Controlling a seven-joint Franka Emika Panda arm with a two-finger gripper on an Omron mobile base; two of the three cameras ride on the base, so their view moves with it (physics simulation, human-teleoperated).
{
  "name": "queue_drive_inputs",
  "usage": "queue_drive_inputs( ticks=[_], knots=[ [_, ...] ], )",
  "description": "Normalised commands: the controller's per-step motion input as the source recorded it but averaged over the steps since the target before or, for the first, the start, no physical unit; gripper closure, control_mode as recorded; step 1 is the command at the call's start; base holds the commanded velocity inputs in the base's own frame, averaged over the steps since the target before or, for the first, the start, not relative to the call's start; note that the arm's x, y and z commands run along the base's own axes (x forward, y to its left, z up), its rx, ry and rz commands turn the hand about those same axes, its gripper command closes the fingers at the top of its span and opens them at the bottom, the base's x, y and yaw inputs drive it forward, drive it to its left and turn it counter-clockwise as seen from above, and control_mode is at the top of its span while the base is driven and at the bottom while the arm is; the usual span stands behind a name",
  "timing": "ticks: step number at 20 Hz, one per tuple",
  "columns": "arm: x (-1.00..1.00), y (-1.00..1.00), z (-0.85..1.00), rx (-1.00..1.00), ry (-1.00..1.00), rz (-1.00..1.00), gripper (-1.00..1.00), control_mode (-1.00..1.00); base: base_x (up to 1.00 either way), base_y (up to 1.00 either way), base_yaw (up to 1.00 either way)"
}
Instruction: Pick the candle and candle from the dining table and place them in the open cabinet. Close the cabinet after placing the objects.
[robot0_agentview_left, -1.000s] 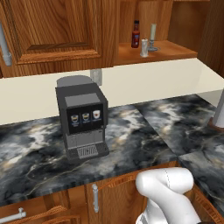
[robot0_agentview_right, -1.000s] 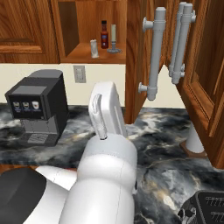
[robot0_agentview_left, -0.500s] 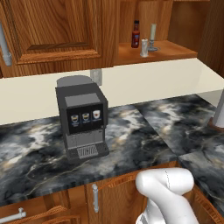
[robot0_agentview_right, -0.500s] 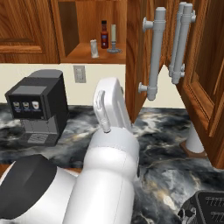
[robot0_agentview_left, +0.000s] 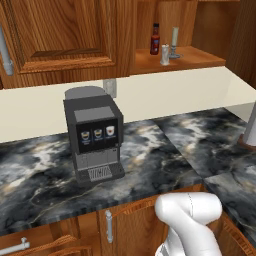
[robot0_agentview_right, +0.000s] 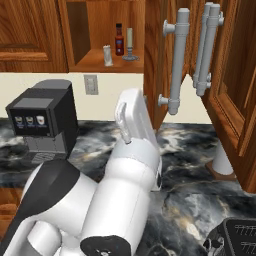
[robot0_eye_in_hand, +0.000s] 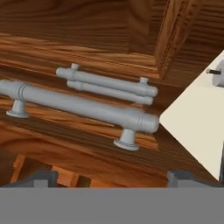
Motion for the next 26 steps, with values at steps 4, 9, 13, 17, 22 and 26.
queue_drive_inputs(
  ticks=[4,9,13,17,22,26],
  knots=[
    [0.49,-0.23,-0.03,0.00,-0.03,-0.02,-1.00,-1.00,0.00,0.00,0.00],
    [0.50,-0.24,-0.03,0.00,-0.03,-0.02,-1.00,-1.00,0.00,0.00,0.00],
    [0.46,-0.15,-0.01,0.00,-0.03,-0.01,-1.00,-1.00,0.00,0.00,0.00],
    [0.26,0.01,0.00,-0.01,-0.07,0.00,-1.00,-1.00,0.00,0.00,0.00],
    [0.06,0.48,-0.10,-0.09,-0.11,0.00,-1.00,-1.00,0.00,0.00,0.00],
    [0.01,0.87,-0.25,-0.13,-0.13,0.00,-1.00,-1.00,0.00,0.00,0.00]
  ],
)
